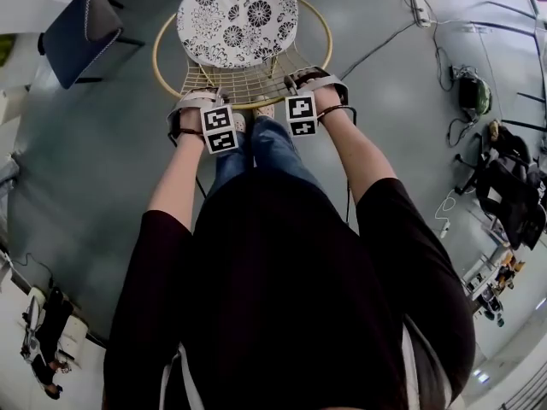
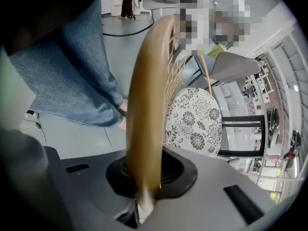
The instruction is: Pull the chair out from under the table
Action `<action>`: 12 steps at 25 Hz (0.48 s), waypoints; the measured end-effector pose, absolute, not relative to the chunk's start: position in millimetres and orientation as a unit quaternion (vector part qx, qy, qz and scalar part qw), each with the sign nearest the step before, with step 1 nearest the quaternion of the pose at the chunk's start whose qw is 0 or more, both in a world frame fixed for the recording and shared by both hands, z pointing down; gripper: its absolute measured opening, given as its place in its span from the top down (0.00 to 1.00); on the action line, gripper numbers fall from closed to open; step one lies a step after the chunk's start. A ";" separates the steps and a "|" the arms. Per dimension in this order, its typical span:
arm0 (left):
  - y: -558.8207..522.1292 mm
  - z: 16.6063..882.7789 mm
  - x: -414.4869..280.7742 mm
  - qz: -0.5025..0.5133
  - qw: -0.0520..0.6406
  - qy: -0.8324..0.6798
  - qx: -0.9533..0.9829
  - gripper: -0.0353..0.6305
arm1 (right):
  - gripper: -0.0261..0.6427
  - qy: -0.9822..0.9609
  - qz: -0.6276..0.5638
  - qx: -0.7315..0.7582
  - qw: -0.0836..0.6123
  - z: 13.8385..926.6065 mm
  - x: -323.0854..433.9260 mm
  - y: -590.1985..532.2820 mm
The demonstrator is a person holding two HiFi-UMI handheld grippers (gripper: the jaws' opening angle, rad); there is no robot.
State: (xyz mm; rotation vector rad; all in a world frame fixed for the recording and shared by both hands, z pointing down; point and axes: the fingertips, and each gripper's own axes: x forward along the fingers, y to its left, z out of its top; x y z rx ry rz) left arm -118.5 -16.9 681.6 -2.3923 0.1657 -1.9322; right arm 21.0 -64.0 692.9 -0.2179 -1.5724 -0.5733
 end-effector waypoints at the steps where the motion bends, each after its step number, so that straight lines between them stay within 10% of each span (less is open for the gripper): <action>1: -16.1 680.8 -119.2 -0.626 0.030 0.050 -0.777 0.89 | 0.91 -0.697 -0.251 -0.098 0.664 692.0 20.5 -62.7; 12: -14.5 684.6 -125.7 -0.624 0.030 0.028 -0.780 0.89 | 0.91 -0.700 -0.230 -0.088 0.670 695.1 15.8 -56.8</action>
